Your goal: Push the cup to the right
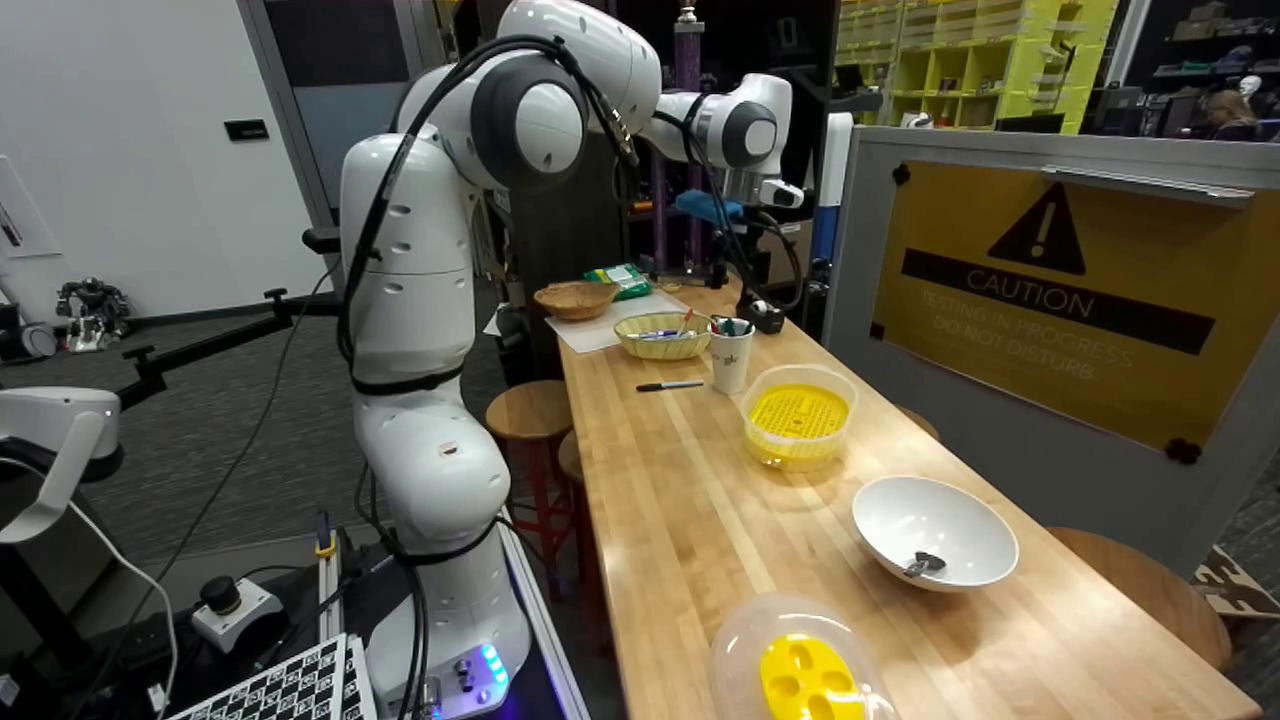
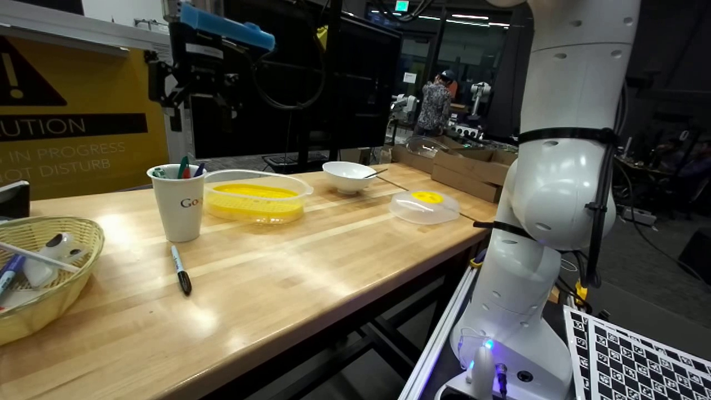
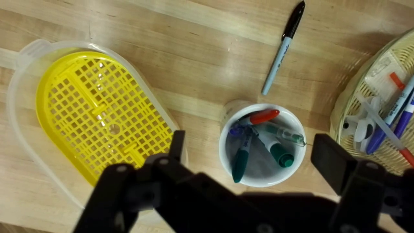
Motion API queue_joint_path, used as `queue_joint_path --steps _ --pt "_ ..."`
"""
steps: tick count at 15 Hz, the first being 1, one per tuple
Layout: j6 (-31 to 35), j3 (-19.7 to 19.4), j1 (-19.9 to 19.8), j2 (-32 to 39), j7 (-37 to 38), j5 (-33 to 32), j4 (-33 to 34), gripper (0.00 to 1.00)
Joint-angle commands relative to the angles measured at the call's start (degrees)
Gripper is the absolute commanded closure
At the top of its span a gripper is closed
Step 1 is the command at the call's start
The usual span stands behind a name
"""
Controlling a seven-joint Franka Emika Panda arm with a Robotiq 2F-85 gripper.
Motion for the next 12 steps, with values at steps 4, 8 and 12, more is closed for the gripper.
queue_joint_path --steps 4,8,12 --pt "1.12 -0.39 -0.01 0.99 0.88 1.43 -1.08 0.0" --pt "2.12 -0.59 -0.05 1.72 0.87 1.59 -1.35 0.0" --pt "3.01 -0.65 0.04 2.74 0.81 1.81 -1.48 0.0"
